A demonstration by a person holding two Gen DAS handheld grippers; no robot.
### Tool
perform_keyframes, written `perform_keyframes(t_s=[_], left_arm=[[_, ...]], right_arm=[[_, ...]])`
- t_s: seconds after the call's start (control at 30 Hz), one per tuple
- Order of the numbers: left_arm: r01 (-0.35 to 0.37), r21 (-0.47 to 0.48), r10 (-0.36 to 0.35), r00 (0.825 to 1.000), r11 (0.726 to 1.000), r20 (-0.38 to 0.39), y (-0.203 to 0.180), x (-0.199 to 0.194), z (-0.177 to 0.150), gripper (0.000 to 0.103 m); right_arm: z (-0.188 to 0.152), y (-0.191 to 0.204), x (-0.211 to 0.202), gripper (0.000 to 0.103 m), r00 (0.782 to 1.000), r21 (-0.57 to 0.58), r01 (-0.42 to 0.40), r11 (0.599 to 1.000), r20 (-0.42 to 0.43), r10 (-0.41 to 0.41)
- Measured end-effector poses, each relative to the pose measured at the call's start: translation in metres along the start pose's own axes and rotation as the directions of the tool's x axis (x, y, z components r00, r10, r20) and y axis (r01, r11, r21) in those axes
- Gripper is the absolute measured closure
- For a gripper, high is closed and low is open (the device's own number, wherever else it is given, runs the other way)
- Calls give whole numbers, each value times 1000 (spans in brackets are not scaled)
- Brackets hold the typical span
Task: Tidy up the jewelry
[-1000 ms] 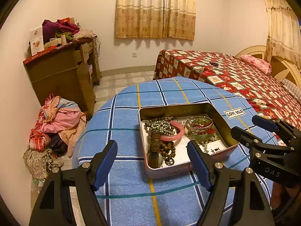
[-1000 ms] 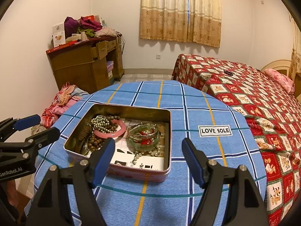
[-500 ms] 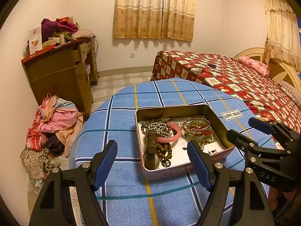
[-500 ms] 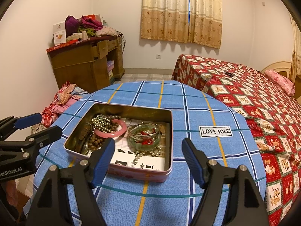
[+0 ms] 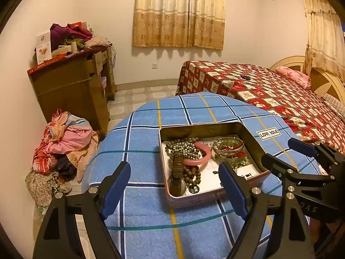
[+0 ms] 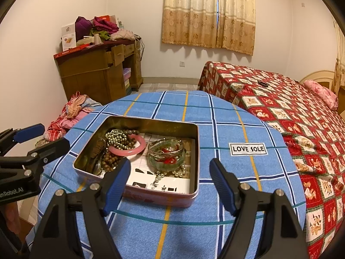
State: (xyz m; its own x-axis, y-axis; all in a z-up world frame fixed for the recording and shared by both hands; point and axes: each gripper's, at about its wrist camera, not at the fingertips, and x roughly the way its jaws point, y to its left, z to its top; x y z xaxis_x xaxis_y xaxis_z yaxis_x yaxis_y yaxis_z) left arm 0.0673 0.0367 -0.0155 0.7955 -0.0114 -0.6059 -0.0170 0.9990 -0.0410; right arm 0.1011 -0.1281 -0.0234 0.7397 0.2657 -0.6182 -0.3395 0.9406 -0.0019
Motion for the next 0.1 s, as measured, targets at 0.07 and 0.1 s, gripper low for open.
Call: perform_keyframes(t_s=[0.07, 0.1], left_arm=[[-7, 6, 7, 1000, 1000, -1, -1, 0, -1, 19], [-11, 9, 11, 1000, 1000, 3, -2, 0, -1, 19]], right_arm=[[0, 0, 1, 23, 1000, 2, -1, 1000, -2, 1], [-1, 0, 0, 23, 1000, 2, -1, 1000, -1, 1]])
